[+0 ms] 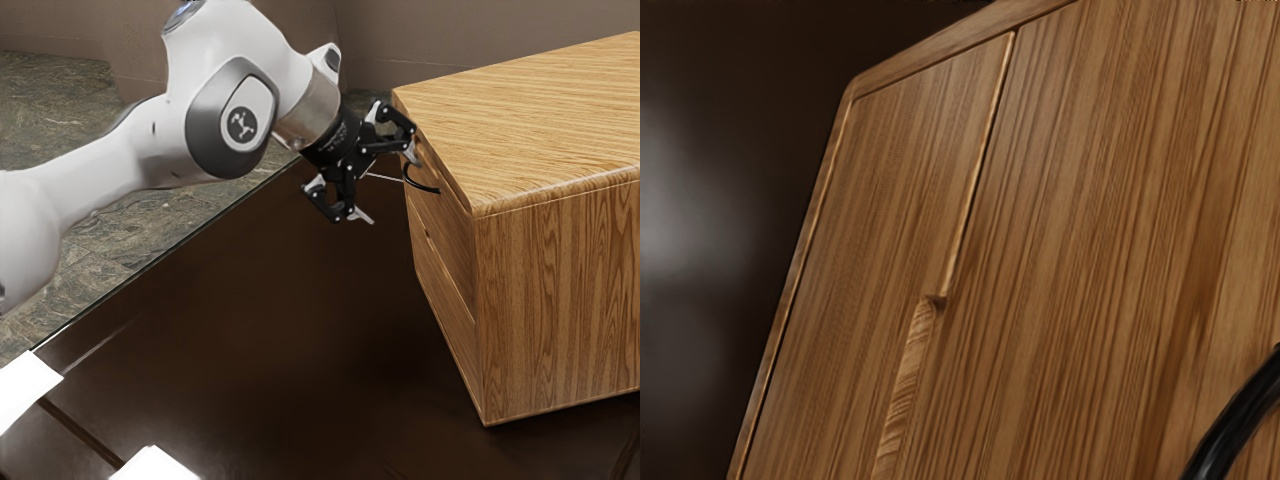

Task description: Pull the drawer handle with one arm to open the drawer

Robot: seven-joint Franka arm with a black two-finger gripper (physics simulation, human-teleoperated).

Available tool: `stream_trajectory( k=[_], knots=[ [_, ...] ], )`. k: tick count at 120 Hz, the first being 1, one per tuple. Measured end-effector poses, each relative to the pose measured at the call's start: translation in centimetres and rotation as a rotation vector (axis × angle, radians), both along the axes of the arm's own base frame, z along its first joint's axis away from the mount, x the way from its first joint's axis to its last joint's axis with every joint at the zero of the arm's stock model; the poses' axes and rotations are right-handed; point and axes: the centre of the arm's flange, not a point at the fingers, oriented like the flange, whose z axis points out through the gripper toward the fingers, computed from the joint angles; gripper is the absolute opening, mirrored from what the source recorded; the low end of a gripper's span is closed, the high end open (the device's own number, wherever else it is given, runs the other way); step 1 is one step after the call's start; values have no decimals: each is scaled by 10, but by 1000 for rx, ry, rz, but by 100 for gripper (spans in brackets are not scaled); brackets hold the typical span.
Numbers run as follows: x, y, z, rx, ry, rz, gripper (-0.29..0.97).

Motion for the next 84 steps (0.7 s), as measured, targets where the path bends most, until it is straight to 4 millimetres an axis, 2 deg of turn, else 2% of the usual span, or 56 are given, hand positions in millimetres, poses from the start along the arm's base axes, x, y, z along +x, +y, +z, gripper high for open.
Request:
stream_trajectory(
  k=[25,45,84],
  knots=[
    [4,-3,-18,-13,30,34,68],
    [2,-3,-24,-26,51,60,68],
    [-30,21,-20,-101,77,91,68]
  ],
)
